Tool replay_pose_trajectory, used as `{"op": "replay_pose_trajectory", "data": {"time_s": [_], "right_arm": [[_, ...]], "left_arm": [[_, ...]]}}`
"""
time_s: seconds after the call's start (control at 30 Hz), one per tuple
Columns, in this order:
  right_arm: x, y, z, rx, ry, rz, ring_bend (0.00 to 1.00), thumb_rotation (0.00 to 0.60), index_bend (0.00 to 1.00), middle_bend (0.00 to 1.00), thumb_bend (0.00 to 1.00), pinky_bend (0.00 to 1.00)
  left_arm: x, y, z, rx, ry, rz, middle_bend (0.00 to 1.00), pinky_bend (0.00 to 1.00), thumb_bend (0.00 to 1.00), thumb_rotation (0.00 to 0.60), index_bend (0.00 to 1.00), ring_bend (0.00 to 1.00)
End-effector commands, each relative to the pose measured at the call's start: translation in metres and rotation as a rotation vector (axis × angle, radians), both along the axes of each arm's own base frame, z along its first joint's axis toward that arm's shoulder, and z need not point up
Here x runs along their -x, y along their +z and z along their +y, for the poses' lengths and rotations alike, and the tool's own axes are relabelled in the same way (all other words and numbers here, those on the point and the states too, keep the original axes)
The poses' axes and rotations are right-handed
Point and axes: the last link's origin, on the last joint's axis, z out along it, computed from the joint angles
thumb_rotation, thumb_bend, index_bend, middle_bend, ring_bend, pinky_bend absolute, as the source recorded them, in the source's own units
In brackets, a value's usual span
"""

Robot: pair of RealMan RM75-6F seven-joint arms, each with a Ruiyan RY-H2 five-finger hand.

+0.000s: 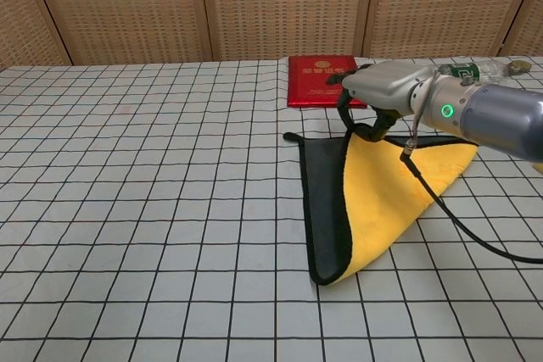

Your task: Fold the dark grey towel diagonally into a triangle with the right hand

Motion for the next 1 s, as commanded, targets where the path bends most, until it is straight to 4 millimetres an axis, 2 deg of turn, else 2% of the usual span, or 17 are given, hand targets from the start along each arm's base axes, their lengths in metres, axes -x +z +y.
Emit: {"op": "replay_pose_trajectory", "data": {"time_s": [0.03,0.57,1.0], "right_arm": [[-0.005,-0.007,-0.003,0.003,0.002,0.006,0.0,0.6,0.71,0.1,0.71,0.0],[-0.016,-0.019,-0.017,0.049,0.003,0.03,0.0,0.6,0.72,0.1,0.7,0.0],[-0.033,-0.036,-0.015,0.028,0.033,0.046,0.0,0.6,0.72,0.1,0.68,0.0]], "left_arm": [[0.001,0.0,0.001,0.001,0.006,0.001,0.0,0.0,0.0,0.6,0.0,0.0],[0.004,0.0,0.004,0.001,0.018,-0.006,0.0,0.0,0.0,0.6,0.0,0.0],[0.006,0.001,0.005,-0.003,0.027,-0.01,0.0,0.0,0.0,0.6,0.0,0.0]]}}
